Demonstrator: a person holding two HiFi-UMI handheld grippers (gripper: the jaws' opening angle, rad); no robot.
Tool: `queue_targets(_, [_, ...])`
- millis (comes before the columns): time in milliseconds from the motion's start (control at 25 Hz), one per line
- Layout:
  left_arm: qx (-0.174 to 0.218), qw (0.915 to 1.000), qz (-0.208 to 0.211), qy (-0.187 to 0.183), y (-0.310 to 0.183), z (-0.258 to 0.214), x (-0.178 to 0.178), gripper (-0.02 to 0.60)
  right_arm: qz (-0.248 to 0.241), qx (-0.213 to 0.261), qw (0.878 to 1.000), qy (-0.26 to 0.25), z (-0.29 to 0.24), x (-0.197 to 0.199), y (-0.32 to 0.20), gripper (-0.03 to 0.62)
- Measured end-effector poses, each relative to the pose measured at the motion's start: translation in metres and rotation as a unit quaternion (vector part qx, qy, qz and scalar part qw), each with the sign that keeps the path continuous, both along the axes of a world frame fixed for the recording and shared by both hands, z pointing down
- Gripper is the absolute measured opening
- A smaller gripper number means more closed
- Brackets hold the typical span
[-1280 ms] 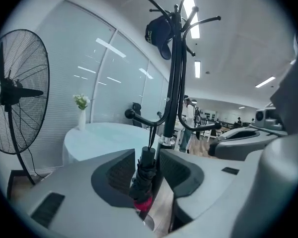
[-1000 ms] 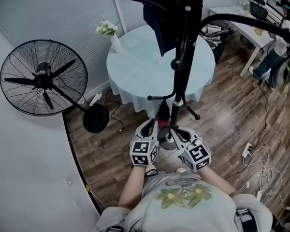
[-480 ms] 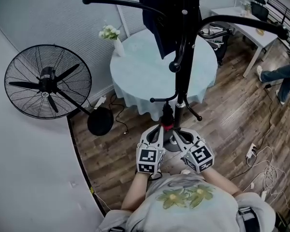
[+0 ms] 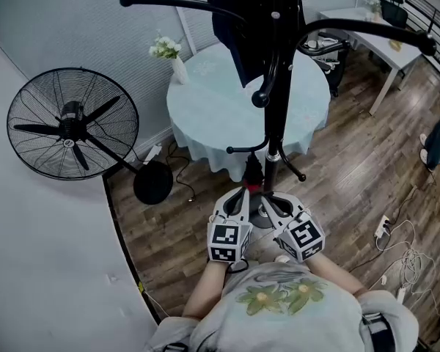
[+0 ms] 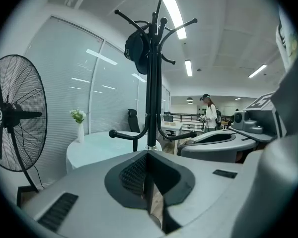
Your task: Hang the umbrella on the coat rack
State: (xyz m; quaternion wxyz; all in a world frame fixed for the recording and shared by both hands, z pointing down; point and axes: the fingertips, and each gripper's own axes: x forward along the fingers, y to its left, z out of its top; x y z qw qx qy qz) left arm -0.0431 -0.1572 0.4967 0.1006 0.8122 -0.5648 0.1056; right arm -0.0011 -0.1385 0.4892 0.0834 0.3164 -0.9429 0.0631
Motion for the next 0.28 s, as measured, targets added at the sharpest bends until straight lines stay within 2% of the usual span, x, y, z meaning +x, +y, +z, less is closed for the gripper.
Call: queue_targets(280, [-0.009, 0.9997, -0.002, 0.024, 0.0019, 0.0037, 0.0004, 0.0, 0.004, 0.001, 1.0, -0.006, -0.0013, 0.0021, -0.003, 0.002])
